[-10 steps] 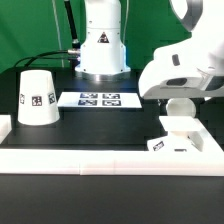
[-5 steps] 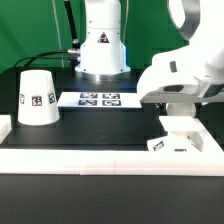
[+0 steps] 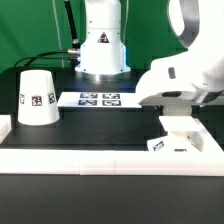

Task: Assemble lamp

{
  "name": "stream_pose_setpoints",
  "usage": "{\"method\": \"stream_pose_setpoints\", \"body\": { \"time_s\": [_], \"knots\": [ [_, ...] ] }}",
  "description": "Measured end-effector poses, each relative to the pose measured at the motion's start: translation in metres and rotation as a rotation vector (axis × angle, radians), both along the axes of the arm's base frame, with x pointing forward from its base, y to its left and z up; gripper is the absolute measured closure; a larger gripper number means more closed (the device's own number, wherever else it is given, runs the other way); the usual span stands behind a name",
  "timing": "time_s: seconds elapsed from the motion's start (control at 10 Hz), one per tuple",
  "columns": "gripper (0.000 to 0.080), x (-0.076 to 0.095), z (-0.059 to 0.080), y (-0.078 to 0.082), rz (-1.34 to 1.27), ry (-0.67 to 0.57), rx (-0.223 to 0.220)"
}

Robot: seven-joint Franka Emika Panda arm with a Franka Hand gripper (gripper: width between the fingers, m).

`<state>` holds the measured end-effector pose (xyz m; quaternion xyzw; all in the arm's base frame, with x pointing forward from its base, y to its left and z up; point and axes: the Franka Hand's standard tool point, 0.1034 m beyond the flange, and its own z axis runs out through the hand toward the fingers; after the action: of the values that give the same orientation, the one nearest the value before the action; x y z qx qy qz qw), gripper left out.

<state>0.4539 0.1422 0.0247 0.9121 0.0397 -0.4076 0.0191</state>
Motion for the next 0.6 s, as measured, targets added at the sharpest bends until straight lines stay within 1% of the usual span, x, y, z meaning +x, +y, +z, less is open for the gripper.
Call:
{"method": "stream_pose_setpoints", "body": {
  "time_s": [0.2, 0.6],
  "knots": [
    [0.0101, 0.000, -0.004, 0.000, 0.000, -0.008, 0.003],
    [0.0101, -0.010, -0.014, -0.009, -0.007, 0.007, -0.011]
  ]
}}
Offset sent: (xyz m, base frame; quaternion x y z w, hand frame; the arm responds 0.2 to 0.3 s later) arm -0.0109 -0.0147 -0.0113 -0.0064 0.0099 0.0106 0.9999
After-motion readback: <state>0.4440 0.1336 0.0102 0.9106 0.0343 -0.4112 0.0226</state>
